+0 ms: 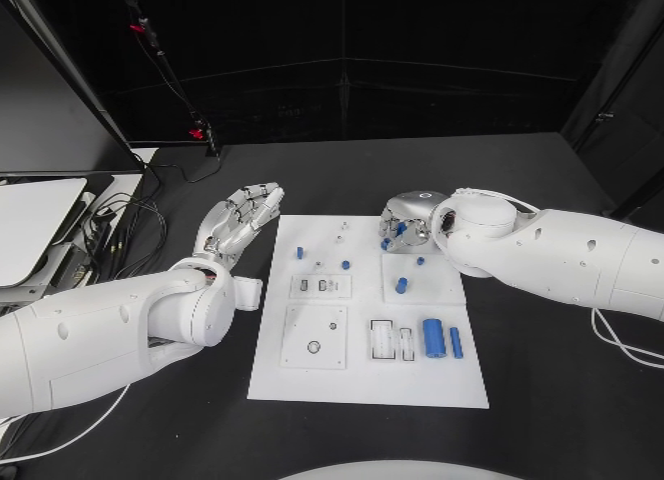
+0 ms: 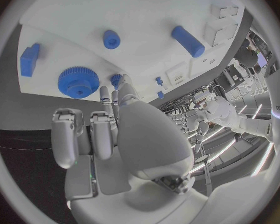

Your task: Assemble the parts on the task board

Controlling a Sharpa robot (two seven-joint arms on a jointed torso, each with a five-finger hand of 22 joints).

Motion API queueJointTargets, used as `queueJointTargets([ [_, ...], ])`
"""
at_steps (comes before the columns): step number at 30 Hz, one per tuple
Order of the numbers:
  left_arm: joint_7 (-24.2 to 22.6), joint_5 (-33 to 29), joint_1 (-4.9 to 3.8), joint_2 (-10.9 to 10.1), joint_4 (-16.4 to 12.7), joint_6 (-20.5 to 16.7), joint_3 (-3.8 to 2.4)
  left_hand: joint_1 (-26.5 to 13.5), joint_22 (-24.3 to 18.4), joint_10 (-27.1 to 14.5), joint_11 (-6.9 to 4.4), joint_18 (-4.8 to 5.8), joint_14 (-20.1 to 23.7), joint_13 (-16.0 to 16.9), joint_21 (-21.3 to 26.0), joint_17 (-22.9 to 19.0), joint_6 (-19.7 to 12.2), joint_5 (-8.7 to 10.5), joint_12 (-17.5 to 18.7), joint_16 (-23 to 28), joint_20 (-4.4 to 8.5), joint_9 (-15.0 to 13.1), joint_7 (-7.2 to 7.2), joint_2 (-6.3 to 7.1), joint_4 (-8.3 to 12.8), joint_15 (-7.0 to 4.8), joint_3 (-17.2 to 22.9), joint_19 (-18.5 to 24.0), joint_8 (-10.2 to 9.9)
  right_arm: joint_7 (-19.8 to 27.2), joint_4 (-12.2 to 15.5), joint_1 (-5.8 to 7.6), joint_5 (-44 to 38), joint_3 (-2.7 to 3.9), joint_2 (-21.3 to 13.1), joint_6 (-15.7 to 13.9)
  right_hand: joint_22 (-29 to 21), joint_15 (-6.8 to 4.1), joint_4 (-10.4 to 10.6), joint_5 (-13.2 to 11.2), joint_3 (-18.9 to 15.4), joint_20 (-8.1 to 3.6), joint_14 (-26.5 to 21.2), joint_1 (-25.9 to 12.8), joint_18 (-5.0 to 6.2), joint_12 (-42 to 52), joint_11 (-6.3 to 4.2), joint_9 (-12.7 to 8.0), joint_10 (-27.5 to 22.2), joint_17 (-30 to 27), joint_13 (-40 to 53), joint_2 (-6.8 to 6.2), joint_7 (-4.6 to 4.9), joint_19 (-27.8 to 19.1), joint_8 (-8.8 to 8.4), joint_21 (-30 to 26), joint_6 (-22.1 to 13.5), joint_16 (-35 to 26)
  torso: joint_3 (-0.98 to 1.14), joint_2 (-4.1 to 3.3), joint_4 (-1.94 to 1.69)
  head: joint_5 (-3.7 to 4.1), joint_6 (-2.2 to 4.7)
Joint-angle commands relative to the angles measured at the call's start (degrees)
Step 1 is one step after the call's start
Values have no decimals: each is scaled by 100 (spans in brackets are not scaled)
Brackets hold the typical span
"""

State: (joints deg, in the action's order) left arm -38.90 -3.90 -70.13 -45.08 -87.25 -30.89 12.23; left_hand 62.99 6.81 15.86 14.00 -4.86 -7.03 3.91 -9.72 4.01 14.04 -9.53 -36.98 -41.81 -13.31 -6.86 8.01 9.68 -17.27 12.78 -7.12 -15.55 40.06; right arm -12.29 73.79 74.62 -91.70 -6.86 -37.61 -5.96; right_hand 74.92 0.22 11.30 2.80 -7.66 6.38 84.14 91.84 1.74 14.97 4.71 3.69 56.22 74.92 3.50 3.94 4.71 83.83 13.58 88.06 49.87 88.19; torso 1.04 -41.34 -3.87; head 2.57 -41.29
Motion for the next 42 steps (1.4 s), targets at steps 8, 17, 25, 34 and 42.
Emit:
queueJointTargets([
  [8,-2055,11,-11,5,9,47,-5,16,16,-13,46,50,12,-8,-52,-15,-26,42,-44,-47,-13,33,881,-163,5,38,108,27,55,-18,-115,-13,-90,1,134,168,933,31,63,-9,52,32,401,109,-29,-108,-11,6,130,509,-1,23,1,245,-94,-31,73,-38,-1,24,10,-15,-41],
  [17,-2046,11,-11,-7,-2,62,-5,37,23,-23,49,50,22,-11,-70,-20,-28,37,-71,-73,-18,68,882,-346,12,42,226,47,87,-229,-125,-42,-90,1,207,296,902,-11,130,-10,73,4,390,153,-20,-225,-51,11,228,449,-1,28,53,223,-165,-46,148,-57,-2,40,9,-31,-81],
  [25,-2043,11,-11,-12,8,59,-5,39,24,-24,48,49,23,-11,-73,-21,-26,33,-76,-78,-17,73,883,-366,13,42,239,49,92,-322,-153,-46,-90,1,246,352,888,-61,186,-8,154,-36,392,256,-17,-277,-119,45,454,453,6,123,106,213,-127,-54,408,-60,-3,47,12,-44,-100],
  [34,-2034,11,-12,-17,8,55,-5,41,26,-24,49,49,24,-11,-77,-21,-24,29,-82,-84,-18,80,883,-388,15,42,255,52,99,-213,-113,-53,-96,0,216,-286,883,-98,186,-7,295,-87,395,500,-16,-352,-168,93,910,450,-7,187,130,211,-7,-59,901,-68,-3,55,9,-53,-106],
  [42,-2023,11,-12,-16,10,53,-5,46,28,-24,52,50,25,-11,-83,-22,-23,13,-89,-90,-20,87,885,-409,15,45,270,54,105,116,-87,-57,206,1,186,-1642,801,-79,261,-6,317,-76,364,560,4,-551,-133,57,1007,276,-8,111,149,160,-100,-97,962,-121,-6,63,10,-66,-103],
])
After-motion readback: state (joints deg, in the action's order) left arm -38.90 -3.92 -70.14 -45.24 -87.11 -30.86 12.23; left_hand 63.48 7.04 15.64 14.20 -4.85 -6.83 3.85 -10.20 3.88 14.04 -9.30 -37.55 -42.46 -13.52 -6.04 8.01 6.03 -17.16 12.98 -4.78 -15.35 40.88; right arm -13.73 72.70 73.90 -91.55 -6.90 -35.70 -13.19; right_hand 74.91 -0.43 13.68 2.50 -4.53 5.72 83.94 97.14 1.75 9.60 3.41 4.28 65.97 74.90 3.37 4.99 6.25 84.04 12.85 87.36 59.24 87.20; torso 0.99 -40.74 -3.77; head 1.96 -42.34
